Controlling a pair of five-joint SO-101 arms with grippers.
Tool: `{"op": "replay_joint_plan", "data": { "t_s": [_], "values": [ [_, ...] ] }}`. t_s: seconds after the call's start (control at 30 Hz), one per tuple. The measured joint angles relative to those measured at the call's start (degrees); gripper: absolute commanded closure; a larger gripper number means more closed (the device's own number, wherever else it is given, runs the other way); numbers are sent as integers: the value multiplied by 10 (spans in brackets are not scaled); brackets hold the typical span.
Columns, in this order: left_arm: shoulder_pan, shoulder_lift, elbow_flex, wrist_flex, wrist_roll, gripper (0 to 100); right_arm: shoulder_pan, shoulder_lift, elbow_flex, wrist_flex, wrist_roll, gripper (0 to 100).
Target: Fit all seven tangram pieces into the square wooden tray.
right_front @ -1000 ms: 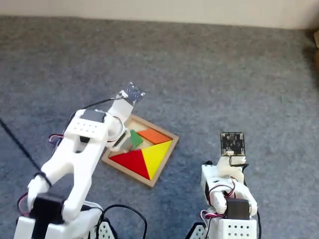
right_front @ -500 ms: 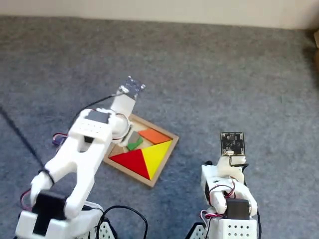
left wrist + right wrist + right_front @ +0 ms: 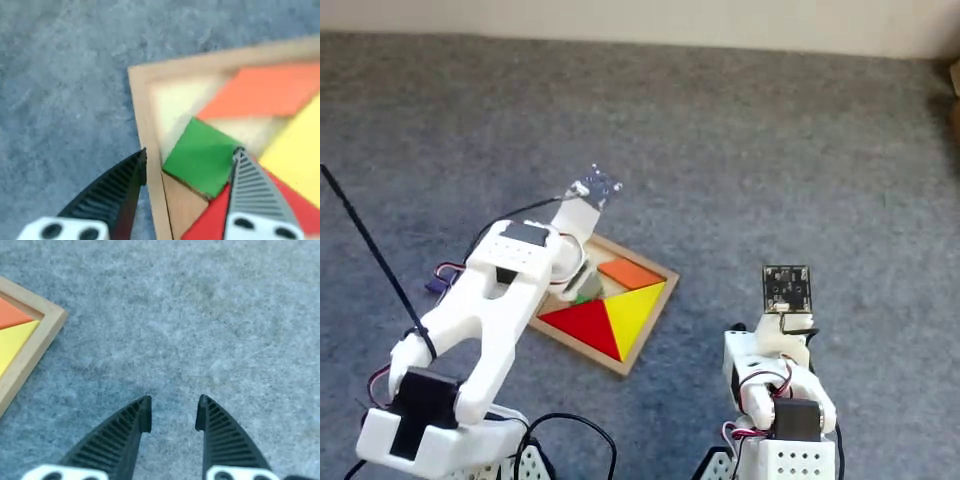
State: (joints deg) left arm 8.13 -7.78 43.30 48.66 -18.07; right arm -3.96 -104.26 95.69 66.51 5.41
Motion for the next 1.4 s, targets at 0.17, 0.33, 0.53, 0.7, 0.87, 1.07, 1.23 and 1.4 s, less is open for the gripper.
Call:
{"op": "replay_joint_plan", "data": {
  "t_s": [0.17,0.33,0.53,0.7,0.87,1.07,1.23,1.4],
  "values": [
    [-18,0,-2,32,-46,742,0,0,0,0,0,843],
    [-48,-10,-6,66,-59,742,0,0,0,0,0,843],
    [-62,-98,-6,120,-61,742,0,0,0,0,0,843],
    [-95,-184,-6,125,-54,738,0,0,0,0,0,843],
    [-162,-191,-6,135,-66,739,0,0,0,0,0,843],
    [-218,-127,-6,137,-153,740,0,0,0,0,0,843],
    [-224,-58,-6,121,-214,741,0,0,0,0,0,843],
    [-228,0,-8,82,-232,741,0,0,0,0,0,843]
  ]
}}
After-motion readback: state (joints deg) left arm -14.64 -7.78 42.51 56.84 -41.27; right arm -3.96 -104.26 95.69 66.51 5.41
